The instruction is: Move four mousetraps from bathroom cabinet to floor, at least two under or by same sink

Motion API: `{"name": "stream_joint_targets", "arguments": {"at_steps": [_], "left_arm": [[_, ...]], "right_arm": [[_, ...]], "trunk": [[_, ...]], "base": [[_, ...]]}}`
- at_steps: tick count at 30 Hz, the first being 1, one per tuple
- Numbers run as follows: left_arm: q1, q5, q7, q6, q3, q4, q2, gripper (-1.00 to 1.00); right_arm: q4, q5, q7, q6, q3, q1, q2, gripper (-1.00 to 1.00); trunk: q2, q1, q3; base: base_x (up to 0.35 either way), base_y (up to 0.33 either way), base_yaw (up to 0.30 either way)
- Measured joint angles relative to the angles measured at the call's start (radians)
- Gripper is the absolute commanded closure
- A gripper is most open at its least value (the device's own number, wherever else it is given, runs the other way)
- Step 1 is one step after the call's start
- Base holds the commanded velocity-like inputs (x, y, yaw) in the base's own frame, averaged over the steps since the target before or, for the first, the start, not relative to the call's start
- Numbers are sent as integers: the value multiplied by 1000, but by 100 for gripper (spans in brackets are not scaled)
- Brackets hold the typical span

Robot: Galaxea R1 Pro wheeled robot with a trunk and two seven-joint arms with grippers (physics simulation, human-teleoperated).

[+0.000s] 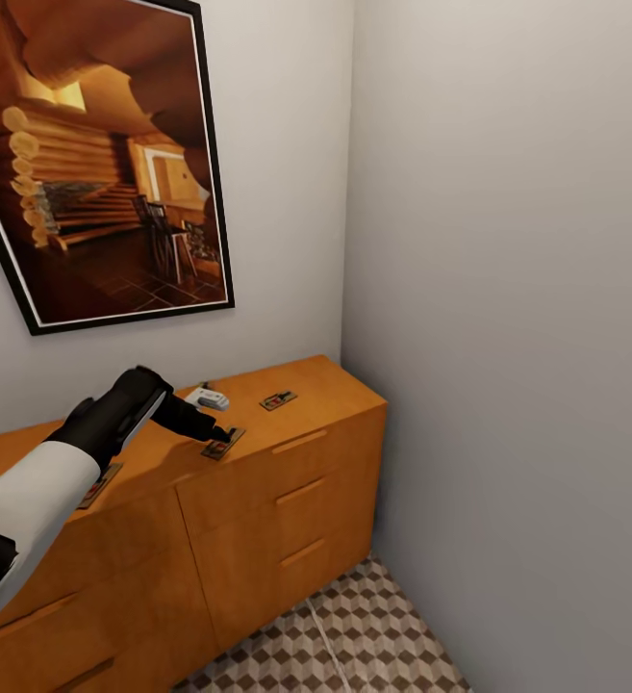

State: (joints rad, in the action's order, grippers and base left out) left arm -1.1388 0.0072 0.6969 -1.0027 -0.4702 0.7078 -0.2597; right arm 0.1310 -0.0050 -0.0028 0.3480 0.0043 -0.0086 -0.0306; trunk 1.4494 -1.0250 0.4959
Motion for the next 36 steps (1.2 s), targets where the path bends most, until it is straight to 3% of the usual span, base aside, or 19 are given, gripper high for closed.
{"name": "stream_joint_targets", "arguments": {"at_steps": [36], "left_arm": [[0,0,-1,1,0,-23,0,-100]], "right_arm": [[0,0,0,0,0,0,-2,-100]], "trunk": [[0,0,3]], "base": [[0,0,0]]}}
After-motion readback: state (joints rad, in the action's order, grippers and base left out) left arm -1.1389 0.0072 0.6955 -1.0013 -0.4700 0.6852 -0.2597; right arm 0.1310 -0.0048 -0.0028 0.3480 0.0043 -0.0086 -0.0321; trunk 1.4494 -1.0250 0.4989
